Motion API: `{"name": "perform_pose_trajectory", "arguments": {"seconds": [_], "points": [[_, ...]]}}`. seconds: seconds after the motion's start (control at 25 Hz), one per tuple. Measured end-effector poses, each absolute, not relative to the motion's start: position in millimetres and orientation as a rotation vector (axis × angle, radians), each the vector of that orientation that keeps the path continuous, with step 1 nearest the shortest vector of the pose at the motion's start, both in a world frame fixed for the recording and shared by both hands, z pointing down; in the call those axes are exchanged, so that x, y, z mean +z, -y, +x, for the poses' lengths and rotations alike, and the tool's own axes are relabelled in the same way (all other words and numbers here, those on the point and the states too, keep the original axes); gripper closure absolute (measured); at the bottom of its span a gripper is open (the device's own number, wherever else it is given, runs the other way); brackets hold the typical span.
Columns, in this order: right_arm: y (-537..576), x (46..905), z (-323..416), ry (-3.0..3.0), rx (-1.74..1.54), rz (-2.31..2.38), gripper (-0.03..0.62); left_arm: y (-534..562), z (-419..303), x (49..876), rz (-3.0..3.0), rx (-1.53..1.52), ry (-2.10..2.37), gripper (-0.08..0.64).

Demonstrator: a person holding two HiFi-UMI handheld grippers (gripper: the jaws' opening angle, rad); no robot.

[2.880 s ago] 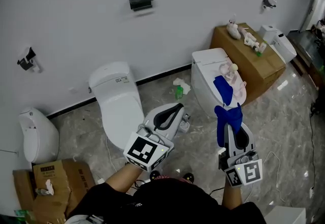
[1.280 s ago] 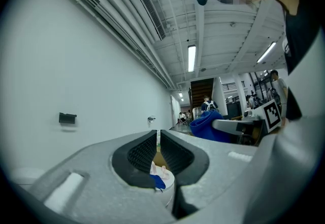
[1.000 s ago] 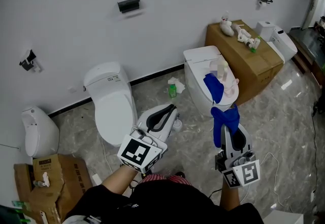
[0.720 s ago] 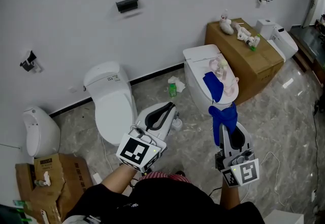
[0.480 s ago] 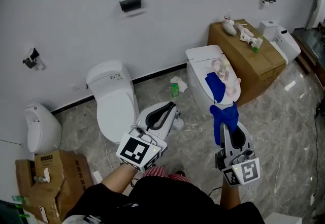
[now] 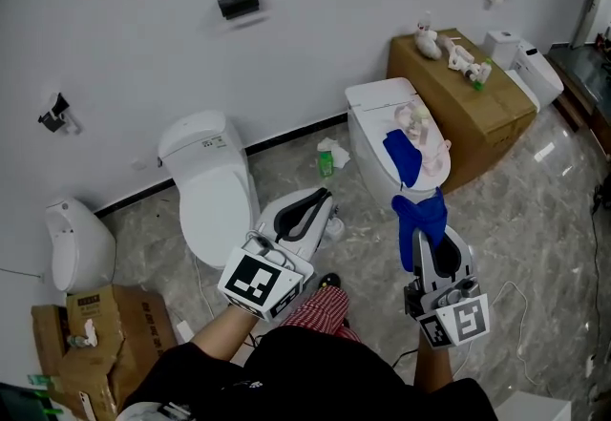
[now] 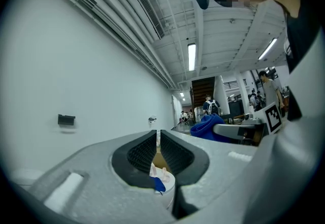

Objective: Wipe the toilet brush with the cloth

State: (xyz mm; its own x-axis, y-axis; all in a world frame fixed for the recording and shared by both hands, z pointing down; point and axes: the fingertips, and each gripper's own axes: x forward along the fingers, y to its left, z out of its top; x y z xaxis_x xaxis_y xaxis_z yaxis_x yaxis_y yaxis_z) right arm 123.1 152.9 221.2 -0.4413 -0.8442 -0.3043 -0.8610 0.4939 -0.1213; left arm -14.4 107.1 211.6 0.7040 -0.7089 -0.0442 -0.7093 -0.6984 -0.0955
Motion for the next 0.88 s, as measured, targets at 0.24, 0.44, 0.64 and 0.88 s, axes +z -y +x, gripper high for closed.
{"name": "perform_pose_trajectory", "arguments": {"seconds": [0.24, 0.44, 0.64, 0.88], "points": [[-147.6, 222.1, 129.0, -2.404, 0.070, -1.462, 0.528, -95.2, -4.4, 211.6, -2.825, 0.025, -1.128, 0.552], [-136.9, 221.9, 130.5, -2.398, 0.073, -1.478, 0.528, -84.4, 1.2, 214.4, -2.844, 0.030, -1.098, 0.552], [-121.4, 230.9, 130.8, -2.437, 0.090, -1.549, 0.528, -70.8, 0.0, 214.2, -2.857, 0.037, -1.082, 0.552], [-107.9, 232.8, 127.1, -2.448, 0.093, -1.534, 0.528, -58.7, -2.9, 217.3, -2.868, 0.036, -1.075, 0.552]]}}
